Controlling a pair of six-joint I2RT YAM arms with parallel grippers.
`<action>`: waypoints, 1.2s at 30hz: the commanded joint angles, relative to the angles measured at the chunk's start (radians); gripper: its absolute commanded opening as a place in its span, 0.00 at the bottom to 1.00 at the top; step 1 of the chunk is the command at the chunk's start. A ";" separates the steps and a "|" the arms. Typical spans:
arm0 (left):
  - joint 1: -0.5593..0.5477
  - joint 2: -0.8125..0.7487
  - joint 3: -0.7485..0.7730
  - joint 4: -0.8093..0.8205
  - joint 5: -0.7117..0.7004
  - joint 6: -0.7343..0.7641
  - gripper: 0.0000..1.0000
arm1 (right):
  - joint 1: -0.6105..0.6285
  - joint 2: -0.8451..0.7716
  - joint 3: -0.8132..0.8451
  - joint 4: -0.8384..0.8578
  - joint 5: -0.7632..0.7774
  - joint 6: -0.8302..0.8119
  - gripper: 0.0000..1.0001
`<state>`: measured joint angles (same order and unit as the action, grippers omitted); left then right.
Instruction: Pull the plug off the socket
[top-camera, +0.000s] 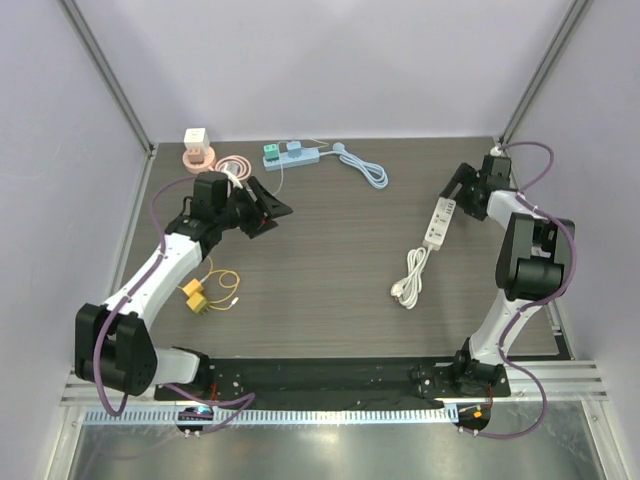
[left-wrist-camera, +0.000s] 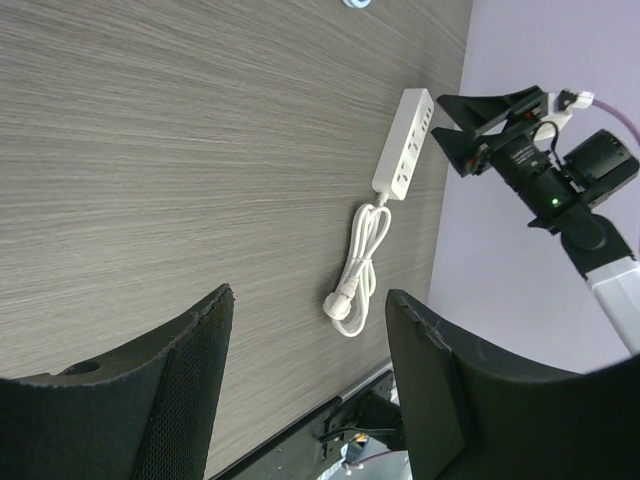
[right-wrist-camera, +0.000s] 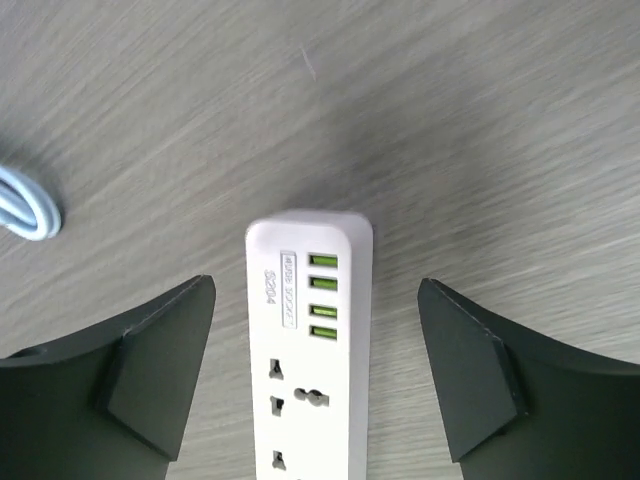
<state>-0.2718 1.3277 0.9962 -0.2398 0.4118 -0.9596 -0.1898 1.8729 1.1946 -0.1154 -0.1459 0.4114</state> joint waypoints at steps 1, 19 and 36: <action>0.011 -0.054 0.004 0.037 -0.007 0.030 0.63 | 0.044 -0.040 0.133 -0.093 0.141 -0.083 0.89; 0.017 -0.150 0.009 0.004 -0.084 0.070 0.63 | 0.360 0.465 0.696 -0.020 0.075 -0.192 0.96; 0.034 -0.142 0.012 -0.004 -0.116 0.096 0.62 | 0.365 0.329 0.447 -0.004 0.042 -0.102 0.10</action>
<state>-0.2466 1.1980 0.9962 -0.2523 0.3138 -0.8917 0.1730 2.3234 1.7321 -0.0925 -0.1093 0.2932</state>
